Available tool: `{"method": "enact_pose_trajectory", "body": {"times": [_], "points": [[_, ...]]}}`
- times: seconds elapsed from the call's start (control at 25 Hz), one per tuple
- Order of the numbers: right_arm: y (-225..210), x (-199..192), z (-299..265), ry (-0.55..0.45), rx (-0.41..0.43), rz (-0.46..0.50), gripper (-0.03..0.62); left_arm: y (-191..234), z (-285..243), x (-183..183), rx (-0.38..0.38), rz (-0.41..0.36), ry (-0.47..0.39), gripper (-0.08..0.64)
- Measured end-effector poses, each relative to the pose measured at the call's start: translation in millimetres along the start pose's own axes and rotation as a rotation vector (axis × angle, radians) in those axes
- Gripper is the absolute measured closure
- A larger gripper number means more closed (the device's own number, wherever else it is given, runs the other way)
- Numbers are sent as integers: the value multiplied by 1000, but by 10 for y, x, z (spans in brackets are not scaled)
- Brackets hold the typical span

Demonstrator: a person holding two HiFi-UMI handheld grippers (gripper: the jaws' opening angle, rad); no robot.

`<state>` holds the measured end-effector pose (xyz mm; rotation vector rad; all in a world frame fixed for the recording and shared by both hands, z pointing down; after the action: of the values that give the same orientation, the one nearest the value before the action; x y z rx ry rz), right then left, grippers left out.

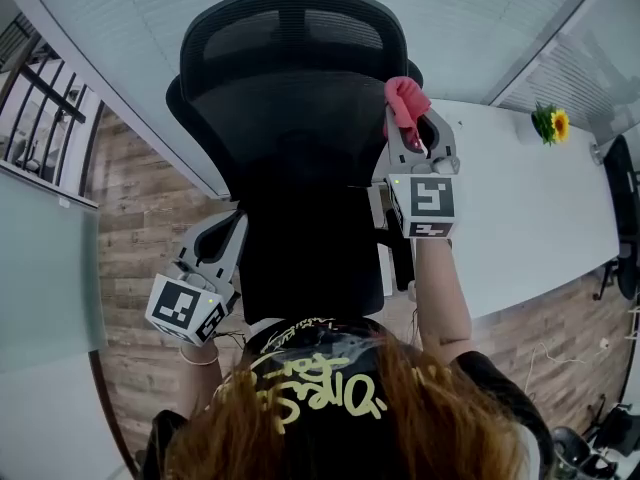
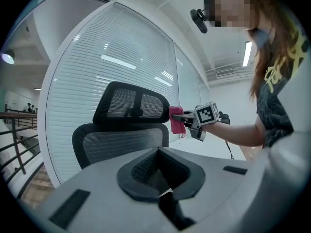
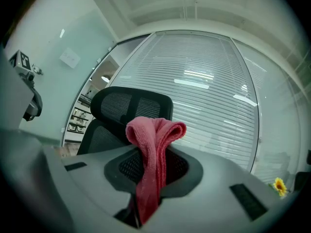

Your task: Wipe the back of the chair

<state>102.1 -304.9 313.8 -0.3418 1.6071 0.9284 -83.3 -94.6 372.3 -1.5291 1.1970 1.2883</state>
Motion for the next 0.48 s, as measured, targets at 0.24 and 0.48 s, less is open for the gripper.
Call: {"method": "enact_pose_trajectory", "body": {"times": [0.24,0.48], "points": [[-28,3,-75,-7,13,7,526,-84,35,-1,20,3,-3,566],[5,-76,-144,6,26,19,526,-102,63,-27,46,7,0,566]]}}
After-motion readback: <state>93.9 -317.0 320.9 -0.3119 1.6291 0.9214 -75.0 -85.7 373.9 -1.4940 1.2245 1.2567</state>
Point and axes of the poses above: the fingertips, and each gripper's own axes: z backward along the fingers, y to its left, x out of its top, the point moved 2 cm from there along z, backward along the fingers, and after that the axes turned 6 degrees about x, right-handed, at the moved point
